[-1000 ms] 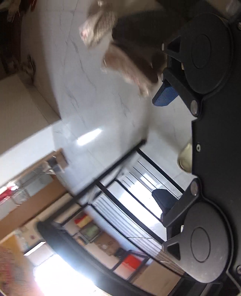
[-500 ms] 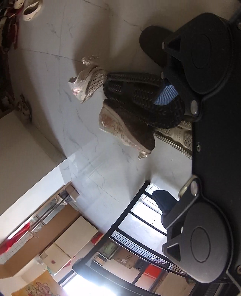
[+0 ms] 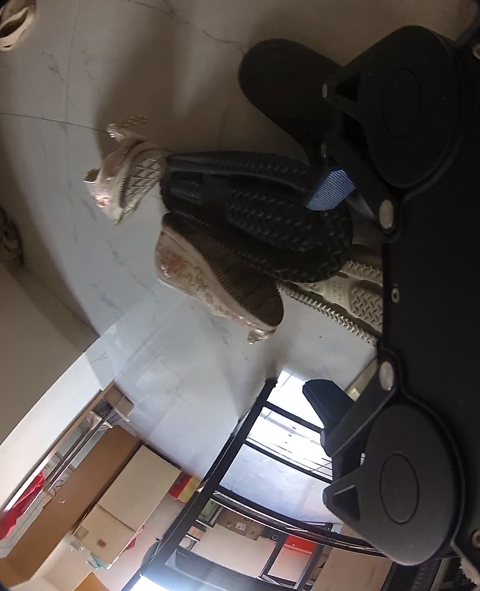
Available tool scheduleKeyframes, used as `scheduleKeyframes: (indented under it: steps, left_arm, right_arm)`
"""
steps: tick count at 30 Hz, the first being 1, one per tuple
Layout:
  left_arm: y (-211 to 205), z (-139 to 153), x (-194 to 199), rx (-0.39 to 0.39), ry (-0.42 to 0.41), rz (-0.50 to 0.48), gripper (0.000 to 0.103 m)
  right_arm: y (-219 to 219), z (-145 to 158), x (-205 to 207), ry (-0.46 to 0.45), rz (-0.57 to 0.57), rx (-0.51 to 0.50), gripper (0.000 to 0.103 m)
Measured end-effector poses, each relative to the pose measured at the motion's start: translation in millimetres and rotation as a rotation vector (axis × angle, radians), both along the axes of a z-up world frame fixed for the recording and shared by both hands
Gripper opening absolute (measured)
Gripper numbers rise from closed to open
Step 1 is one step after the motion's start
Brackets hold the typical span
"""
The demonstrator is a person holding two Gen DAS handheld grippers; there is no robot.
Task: Organize scattered shoes
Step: 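Grasp a beige sneaker by its sole with the left tool, then carry the beige sneaker to the rack beside the cream slide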
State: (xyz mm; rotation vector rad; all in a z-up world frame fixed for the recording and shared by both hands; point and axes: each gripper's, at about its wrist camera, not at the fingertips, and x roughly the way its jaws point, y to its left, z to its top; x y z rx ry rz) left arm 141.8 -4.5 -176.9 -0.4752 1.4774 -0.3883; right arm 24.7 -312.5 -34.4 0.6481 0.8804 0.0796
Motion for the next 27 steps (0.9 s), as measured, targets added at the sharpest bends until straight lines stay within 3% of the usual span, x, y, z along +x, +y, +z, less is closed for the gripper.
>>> scheduleKeyframes:
  steps: [5, 8, 11, 13, 22, 27]
  left_arm:
    - [-40.7, -7.5, 11.0, -0.080, 0.065, -0.072, 0.102]
    - [-59.3, -2.5, 4.3, -0.044, 0.022, -0.118, 0.100]
    - [-65.8, -1.4, -4.1, 0.004, -0.051, -0.169, 0.089]
    - [-55.1, -3.4, -6.9, -0.019, -0.057, -0.133, 0.083]
    - [-17.0, 29.4, -14.2, -0.069, -0.164, -0.037, 0.080]
    - [-2.9, 44.5, -14.9, -0.046, -0.173, -0.002, 0.080]
  right_arm:
    - [-2.5, -5.6, 5.9, 0.015, -0.007, -0.003, 0.100]
    - [-3.4, -8.1, 9.1, 0.027, -0.009, -0.018, 0.100]
    - [-3.8, -12.8, 13.0, 0.047, -0.020, -0.031, 0.100]
    - [-1.9, -16.0, 15.4, 0.057, -0.022, -0.029, 0.100]
    - [15.0, -9.0, 18.5, 0.051, 0.026, -0.004, 0.100]
    - [12.8, 5.2, 13.6, 0.022, 0.014, 0.007, 0.100]
